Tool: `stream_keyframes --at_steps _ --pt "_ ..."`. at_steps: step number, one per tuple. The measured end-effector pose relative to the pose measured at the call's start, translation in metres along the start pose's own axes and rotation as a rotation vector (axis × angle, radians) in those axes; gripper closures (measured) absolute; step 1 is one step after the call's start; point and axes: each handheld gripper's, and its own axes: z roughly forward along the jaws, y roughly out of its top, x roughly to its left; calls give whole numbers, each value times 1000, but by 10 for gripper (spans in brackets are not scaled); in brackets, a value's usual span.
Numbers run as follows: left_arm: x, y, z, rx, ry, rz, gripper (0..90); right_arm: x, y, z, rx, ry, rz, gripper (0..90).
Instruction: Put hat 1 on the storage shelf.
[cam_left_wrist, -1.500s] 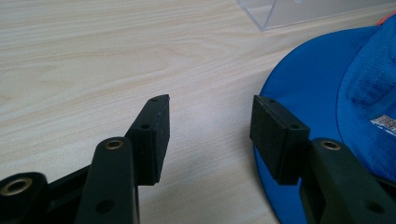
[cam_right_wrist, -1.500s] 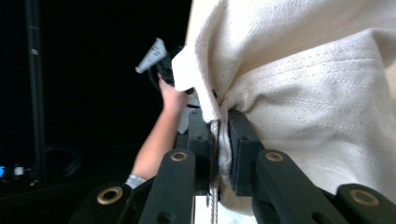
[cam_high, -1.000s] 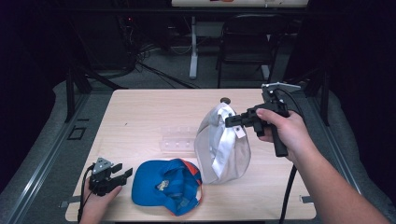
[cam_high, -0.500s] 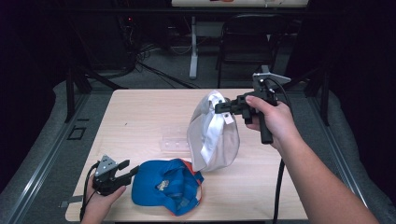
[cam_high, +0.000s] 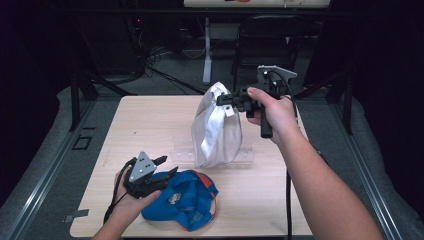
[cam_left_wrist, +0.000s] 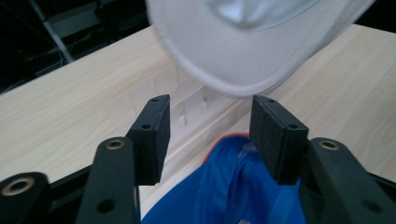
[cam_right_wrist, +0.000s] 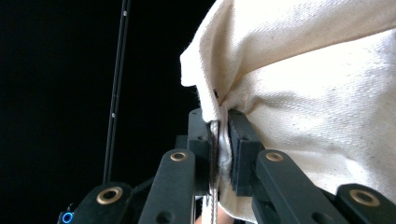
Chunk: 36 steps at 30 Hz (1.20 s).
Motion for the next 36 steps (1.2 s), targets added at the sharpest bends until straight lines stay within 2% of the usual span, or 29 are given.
stream_keyframes --at_steps 4,5,6,7,9,14,18,20,21,27,30,32,36 --pt "-15 14 13 -1 -31 54 476 0 3 9 -4 7 4 817" --pt "-19 16 17 5 -28 71 476 0 4 11 -1 8 7 817" --pt "-19 16 17 5 -28 71 475 0 4 11 -1 8 7 817" --pt "-25 21 26 19 -17 99 476 0 6 14 -5 7 10 817" --pt "-28 25 31 28 -7 112 477 0 7 16 -12 8 11 817" --pt "-25 29 40 40 28 88 530 1 8 20 -26 14 13 816" --pt "-16 30 42 50 31 65 693 1 7 23 -24 12 9 816" --pt "-14 30 41 52 34 59 749 2 8 24 -25 10 7 817" --pt "-8 30 40 51 33 49 771 2 8 25 -29 7 9 816" --pt "2 30 38 52 32 54 822 4 8 32 -31 6 1 816" --pt "7 30 37 45 15 36 835 4 10 35 -35 -3 -5 816" --pt "13 30 37 32 -7 6 844 4 11 39 -46 -13 -4 816" --pt "17 29 38 45 -7 -9 849 3 12 43 -45 -34 -12 816"
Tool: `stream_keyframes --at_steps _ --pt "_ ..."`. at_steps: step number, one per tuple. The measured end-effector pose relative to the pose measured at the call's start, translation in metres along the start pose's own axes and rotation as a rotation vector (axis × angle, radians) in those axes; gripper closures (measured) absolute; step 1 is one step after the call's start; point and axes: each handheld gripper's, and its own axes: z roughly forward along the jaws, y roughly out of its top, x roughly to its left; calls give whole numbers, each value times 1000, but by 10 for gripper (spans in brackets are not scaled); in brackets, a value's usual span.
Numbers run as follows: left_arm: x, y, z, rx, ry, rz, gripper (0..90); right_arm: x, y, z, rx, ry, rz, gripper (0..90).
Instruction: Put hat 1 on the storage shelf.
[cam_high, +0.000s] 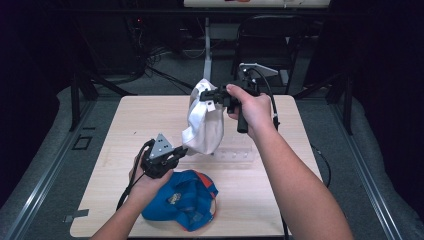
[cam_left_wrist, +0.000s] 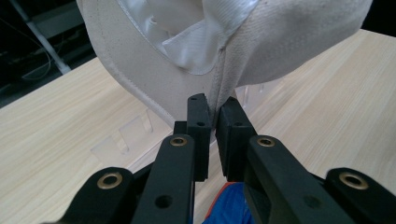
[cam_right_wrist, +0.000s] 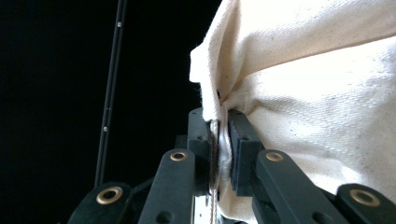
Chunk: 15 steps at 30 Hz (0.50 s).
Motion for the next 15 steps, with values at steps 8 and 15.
stream_keyframes --at_steps 8,15 --pt "10 0 5 2 -21 -60 851 -7 0 12 9 -24 8 816" --pt "15 -3 9 14 -52 -77 851 -16 0 19 18 -28 21 816"
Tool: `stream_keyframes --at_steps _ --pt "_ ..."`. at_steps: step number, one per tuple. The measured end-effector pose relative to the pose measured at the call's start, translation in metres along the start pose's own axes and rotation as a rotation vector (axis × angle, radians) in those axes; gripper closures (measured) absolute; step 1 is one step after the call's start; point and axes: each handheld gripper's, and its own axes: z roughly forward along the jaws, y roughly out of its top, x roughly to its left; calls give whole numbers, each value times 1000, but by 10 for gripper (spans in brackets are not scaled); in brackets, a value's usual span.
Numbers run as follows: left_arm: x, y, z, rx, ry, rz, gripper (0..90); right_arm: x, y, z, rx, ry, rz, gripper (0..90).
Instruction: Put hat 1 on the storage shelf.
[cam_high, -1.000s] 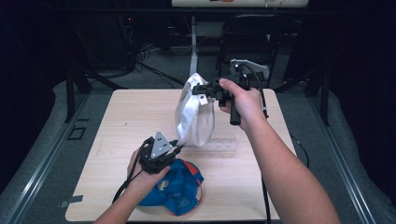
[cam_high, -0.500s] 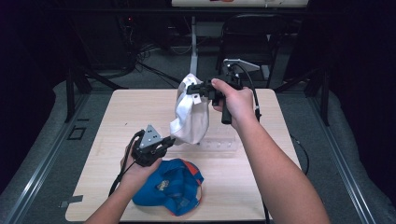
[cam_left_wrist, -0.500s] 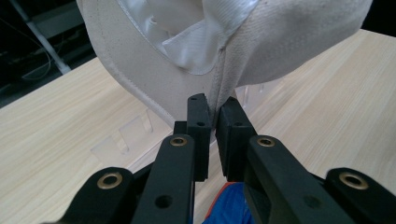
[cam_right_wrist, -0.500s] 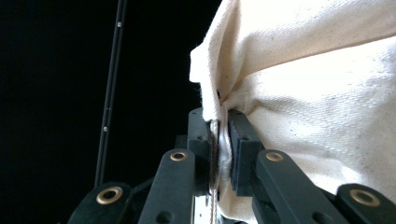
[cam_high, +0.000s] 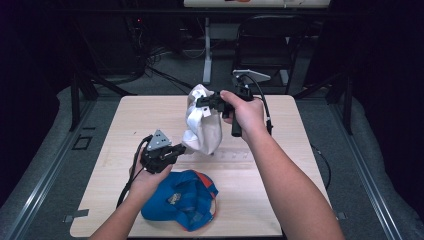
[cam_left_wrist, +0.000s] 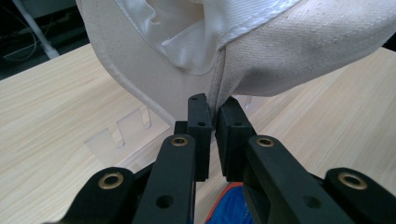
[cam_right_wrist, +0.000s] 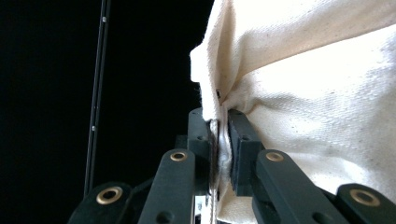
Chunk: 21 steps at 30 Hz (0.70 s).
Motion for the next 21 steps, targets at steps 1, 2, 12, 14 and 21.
stream_keyframes --at_steps 1,2,12,14,21 --pt "1 -1 0 1 -6 -3 851 -1 0 1 2 -2 0 816" --pt "1 -1 0 1 -6 -3 850 -1 0 1 2 -2 0 816" --pt "12 -17 4 -6 -33 -24 847 -2 -4 13 21 -23 -1 816" --pt "13 -17 5 -2 -33 -25 847 -2 -4 15 30 -26 -7 815" --pt "13 -23 8 9 -20 -28 849 -8 -4 17 27 -38 -5 815"
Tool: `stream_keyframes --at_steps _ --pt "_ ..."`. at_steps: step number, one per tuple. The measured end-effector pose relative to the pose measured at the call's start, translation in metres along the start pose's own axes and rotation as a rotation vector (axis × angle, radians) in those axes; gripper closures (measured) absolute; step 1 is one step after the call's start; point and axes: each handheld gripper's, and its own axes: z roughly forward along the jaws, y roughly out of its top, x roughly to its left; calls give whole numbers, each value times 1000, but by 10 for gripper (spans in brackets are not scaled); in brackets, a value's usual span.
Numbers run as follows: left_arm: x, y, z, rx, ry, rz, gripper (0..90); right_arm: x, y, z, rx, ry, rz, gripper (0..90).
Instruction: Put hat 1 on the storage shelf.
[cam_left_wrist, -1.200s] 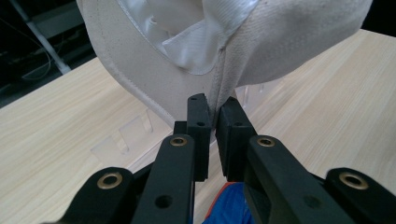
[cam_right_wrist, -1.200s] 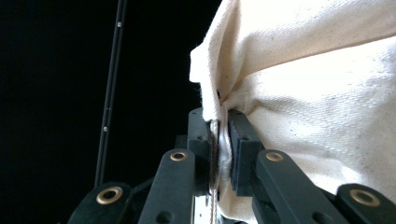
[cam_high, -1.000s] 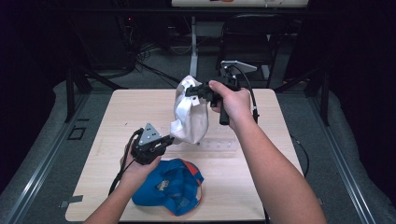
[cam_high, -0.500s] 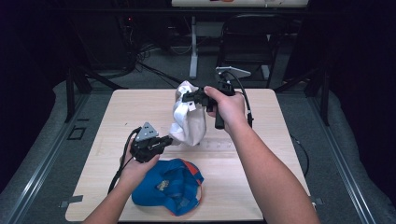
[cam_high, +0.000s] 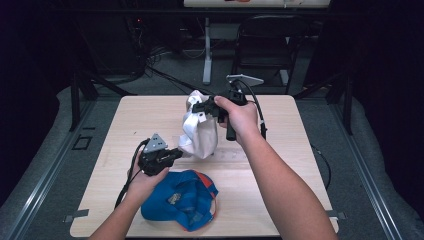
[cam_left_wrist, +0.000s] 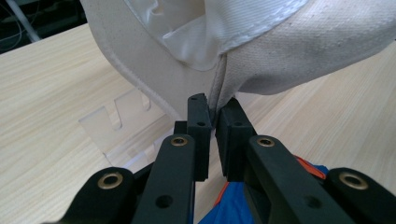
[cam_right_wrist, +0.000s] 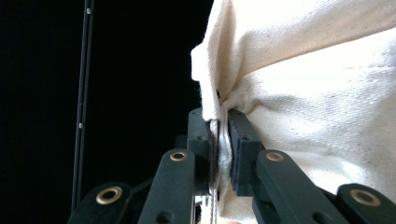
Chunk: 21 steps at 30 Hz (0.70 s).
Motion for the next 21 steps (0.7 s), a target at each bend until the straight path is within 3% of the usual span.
stream_keyframes --at_steps 21 --pt "8 -16 3 31 4 -33 854 -20 2 3 -3 -34 13 812"
